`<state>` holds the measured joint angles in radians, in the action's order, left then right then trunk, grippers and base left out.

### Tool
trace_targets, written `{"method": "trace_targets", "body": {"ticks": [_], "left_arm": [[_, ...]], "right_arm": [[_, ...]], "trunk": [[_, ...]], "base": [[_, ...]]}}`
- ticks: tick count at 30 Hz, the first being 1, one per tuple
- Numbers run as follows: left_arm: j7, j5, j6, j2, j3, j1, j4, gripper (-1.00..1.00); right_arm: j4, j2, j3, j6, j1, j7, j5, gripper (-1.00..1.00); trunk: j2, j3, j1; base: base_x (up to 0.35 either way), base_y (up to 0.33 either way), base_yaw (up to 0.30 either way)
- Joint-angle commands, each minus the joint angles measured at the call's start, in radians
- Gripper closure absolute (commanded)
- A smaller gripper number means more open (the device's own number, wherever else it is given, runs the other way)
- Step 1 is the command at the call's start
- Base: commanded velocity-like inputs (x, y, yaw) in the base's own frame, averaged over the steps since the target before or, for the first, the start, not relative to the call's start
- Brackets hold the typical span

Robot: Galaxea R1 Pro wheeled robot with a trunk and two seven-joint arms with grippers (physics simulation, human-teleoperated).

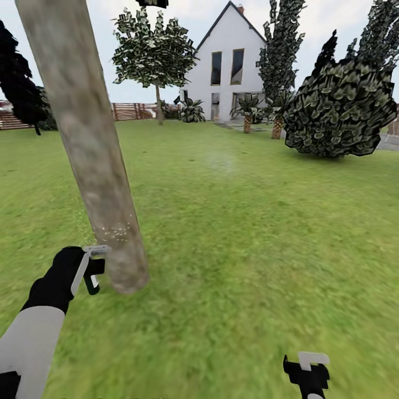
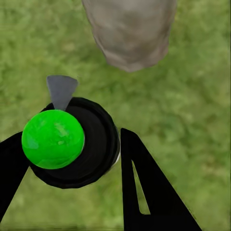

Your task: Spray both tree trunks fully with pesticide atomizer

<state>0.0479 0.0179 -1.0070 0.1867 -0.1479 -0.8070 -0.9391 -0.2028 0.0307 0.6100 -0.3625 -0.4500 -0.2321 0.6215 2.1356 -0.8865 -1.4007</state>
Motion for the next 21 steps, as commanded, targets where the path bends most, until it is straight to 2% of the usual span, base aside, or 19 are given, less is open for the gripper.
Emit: {"method": "trace_targets", "body": {"ticks": [1,5,13,21], "left_arm": [[0.001,-0.001,-0.004,-0.002,-0.001,0.001,-0.001,1.0],[0.001,0.001,-0.003,-0.013,0.002,0.007,-0.001,1.0],[0.001,0.001,-0.001,-0.015,0.004,0.009,-0.001,1.0],[0.005,0.001,0.011,0.005,-0.005,0.03,0.015,1.0]], "right_arm": [[0.002,0.0,0.008,-0.004,-0.001,-0.003,0.011,-1.0],[0.002,0.002,0.008,-0.004,-0.001,-0.003,0.011,-1.0],[0.002,0.003,0.008,-0.004,-0.001,-0.004,0.011,-1.0],[0.002,0.001,0.007,-0.004,-0.001,-0.004,0.011,-1.0]], "trunk": [[0.0,-0.001,0.0],[0.0,-0.001,0.0],[0.0,-0.001,0.0],[0.0,-0.001,0.0]], "base": [[0.108,-0.162,0.084],[0.142,-0.22,0.016],[0.093,-0.263,0.001],[0.061,-0.269,0.015]]}}
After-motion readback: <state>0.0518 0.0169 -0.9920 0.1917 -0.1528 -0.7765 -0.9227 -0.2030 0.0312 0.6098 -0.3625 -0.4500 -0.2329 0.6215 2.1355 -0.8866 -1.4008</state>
